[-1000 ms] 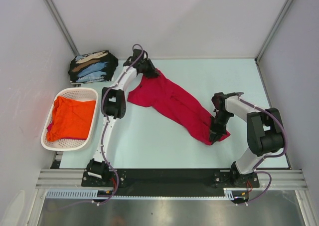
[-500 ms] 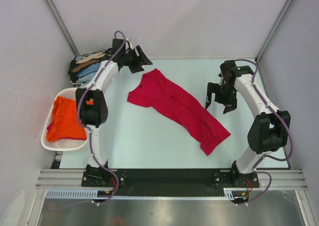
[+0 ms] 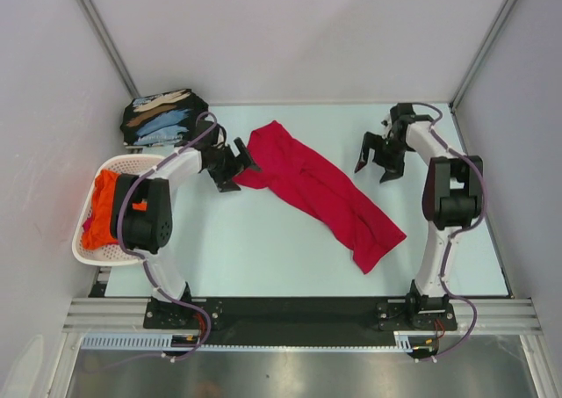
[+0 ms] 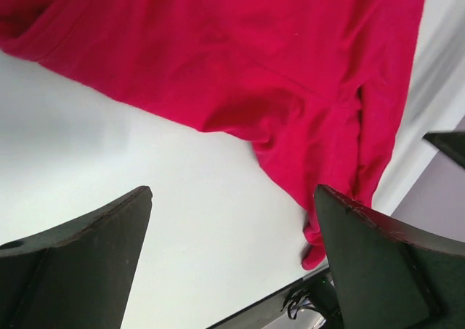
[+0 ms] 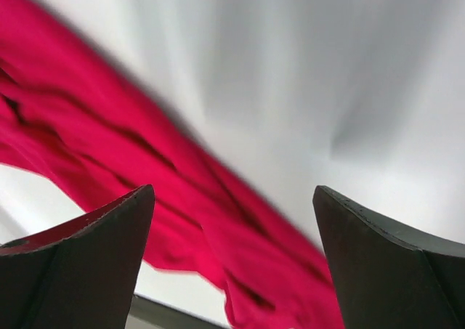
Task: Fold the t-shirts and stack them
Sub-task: Rotate the tshirt 90 degrees
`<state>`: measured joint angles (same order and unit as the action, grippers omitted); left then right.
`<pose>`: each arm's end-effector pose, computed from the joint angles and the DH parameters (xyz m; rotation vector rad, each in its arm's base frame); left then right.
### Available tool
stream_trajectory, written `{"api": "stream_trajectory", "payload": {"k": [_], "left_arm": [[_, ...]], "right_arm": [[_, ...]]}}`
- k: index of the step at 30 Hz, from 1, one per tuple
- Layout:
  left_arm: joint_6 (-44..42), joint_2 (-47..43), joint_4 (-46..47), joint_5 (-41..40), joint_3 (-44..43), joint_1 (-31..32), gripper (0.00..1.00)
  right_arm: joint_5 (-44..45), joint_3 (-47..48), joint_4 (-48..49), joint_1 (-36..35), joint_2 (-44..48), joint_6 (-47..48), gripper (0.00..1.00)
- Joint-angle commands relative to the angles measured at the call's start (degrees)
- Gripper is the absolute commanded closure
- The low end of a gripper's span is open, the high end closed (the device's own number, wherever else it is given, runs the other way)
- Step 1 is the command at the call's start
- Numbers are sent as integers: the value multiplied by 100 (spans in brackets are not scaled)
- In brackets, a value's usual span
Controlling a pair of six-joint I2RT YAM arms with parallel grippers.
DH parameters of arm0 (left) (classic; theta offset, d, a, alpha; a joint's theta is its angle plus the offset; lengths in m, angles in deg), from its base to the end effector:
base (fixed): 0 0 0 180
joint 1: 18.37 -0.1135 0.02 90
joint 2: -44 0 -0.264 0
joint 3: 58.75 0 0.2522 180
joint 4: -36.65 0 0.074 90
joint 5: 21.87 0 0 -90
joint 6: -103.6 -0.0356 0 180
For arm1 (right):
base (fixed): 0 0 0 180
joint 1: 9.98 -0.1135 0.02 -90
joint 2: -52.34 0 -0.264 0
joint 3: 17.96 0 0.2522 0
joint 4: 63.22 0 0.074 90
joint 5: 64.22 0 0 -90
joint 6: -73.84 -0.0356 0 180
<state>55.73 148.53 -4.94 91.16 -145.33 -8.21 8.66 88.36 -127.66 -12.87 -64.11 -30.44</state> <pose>0.3719 -0.0808 0.1993 -0.6045 2.6584 -0.8244 0.4135 0.0314 0.2014 0.2274 2.8728 0.4871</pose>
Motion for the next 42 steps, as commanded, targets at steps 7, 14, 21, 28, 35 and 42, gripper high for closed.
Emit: {"api": "stream_trajectory", "payload": {"k": [7, 14, 21, 28, 35, 42], "left_arm": [[331, -179, -231, -290, 57, 22, 0], [446, 190, -336, -246, -224, 31, 0], [182, 357, -714, -228, -576, 66, 0], [103, 305, -881, -263, -532, 75, 0], [-3, 217, -969, -255, -549, 66, 0], [-99, 252, -978, -193, -751, 75, 0]], "right_arm": [[-1538, 2011, 1639, 114, -1800, -426, 6], [-2532, 2926, 2104, -114, -2997, -909, 9], [-3033, 3550, 2369, -554, -3692, -1278, 9], [-3236, 3849, 2563, -1116, -4027, -1525, 10], [-3210, 3946, 2642, -1380, -4132, -1578, 17], [-3280, 3963, 2615, -1319, -4115, -1569, 96]]}}
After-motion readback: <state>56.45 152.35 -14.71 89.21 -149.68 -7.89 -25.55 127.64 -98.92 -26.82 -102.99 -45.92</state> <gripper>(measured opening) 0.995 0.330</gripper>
